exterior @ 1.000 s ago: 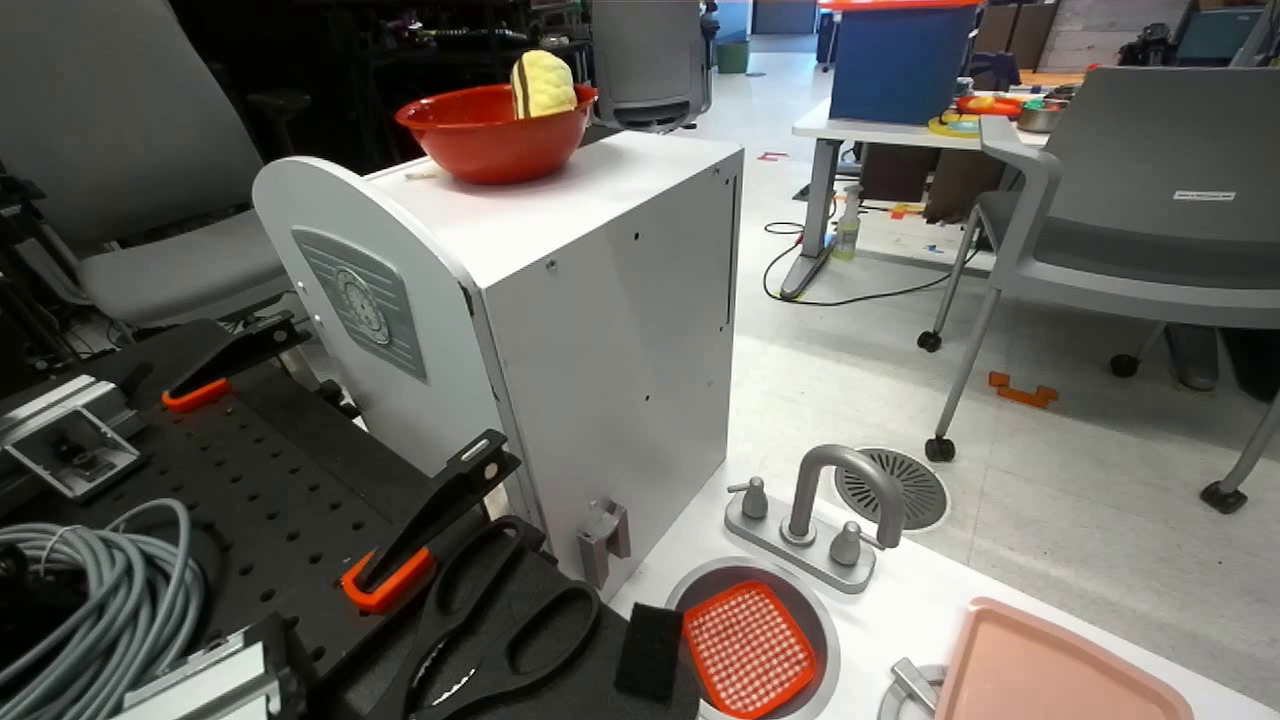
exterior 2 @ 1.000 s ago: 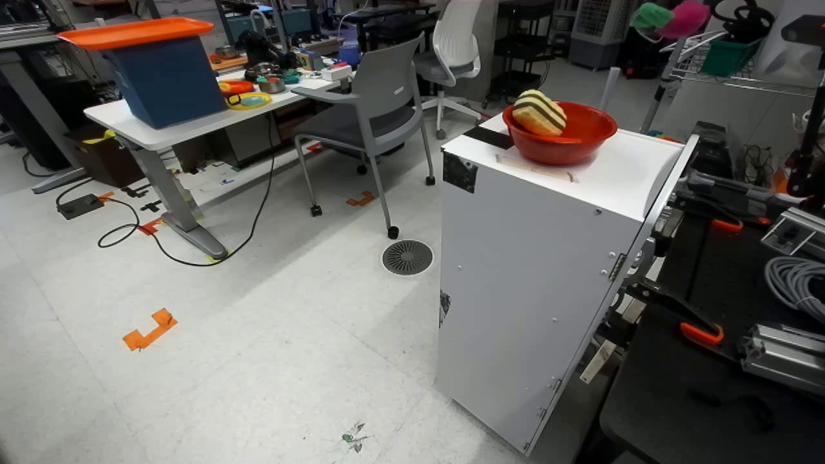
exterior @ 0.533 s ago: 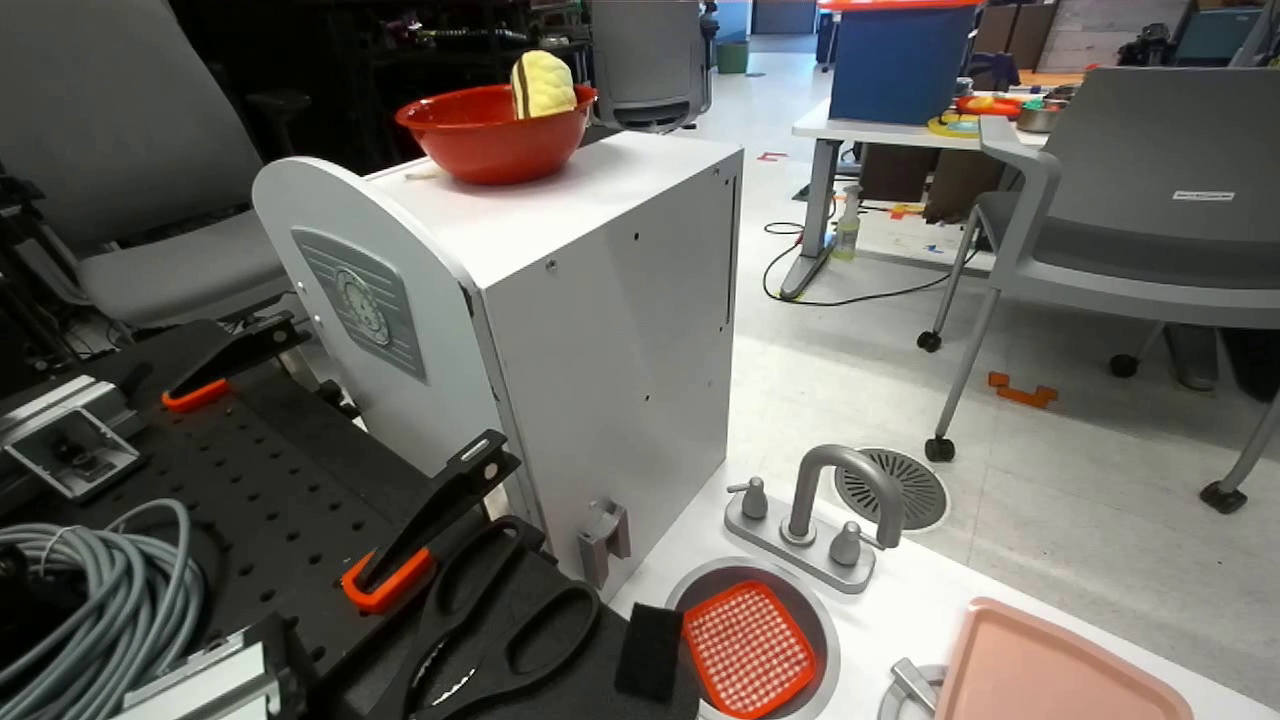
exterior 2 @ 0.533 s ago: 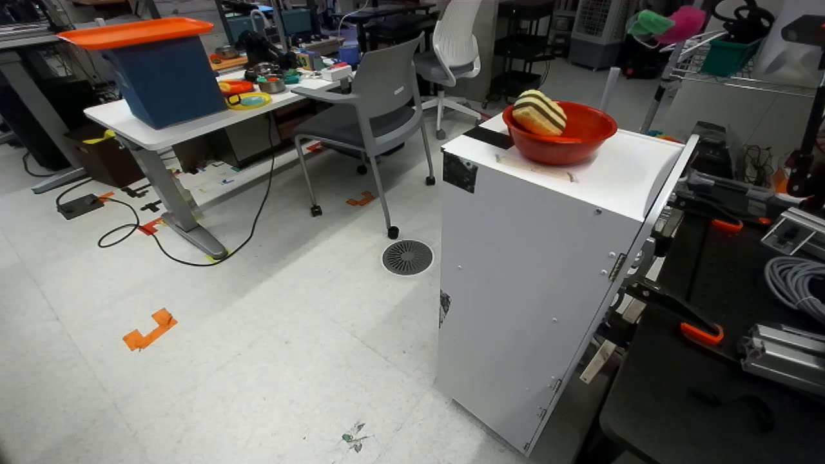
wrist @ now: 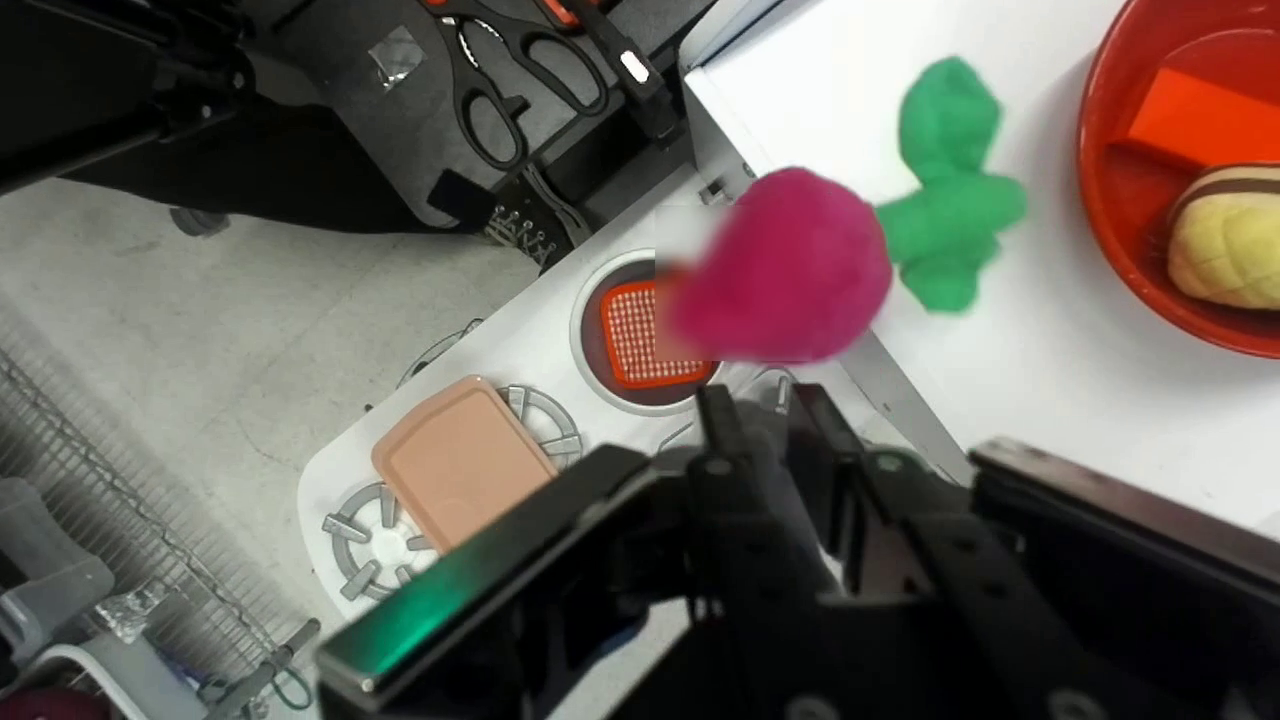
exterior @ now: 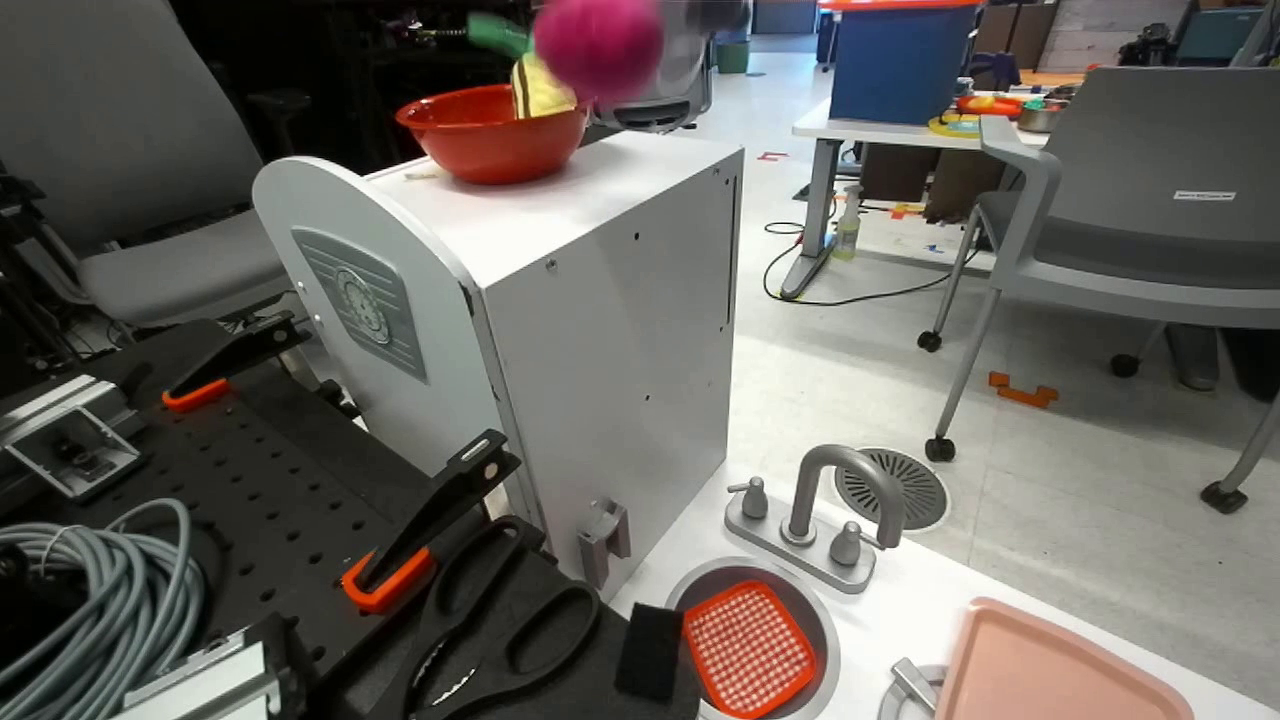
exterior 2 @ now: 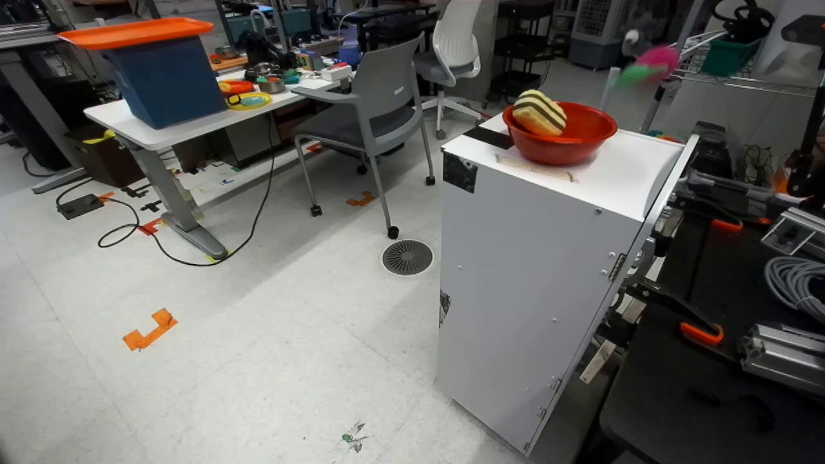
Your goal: Remove the tulip plush toy from the bowl and put it in the sink.
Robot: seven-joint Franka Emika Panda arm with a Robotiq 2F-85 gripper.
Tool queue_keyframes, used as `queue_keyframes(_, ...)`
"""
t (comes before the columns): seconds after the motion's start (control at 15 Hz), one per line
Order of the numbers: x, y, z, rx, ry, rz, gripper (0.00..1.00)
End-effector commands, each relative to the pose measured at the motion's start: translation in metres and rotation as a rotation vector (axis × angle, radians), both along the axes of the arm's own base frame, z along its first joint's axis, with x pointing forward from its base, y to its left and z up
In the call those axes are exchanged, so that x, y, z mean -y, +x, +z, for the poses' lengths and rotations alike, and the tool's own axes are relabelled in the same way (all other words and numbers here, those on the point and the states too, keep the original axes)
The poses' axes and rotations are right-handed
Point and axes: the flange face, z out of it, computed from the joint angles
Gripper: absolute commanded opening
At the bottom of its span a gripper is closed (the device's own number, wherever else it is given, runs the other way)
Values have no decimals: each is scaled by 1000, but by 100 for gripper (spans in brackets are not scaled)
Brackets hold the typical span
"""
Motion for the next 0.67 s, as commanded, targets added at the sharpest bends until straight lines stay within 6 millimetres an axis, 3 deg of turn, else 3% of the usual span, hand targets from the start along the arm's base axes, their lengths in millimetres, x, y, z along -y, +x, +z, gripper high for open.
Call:
queue_keyframes(0.0,-1,-3,3,22,-6,30,51)
queue_keyframes(0.4,-8,-7,-9,35,-5,45,96)
queue_keyframes(0.6,-15,-7,-18,46,-8,57,100)
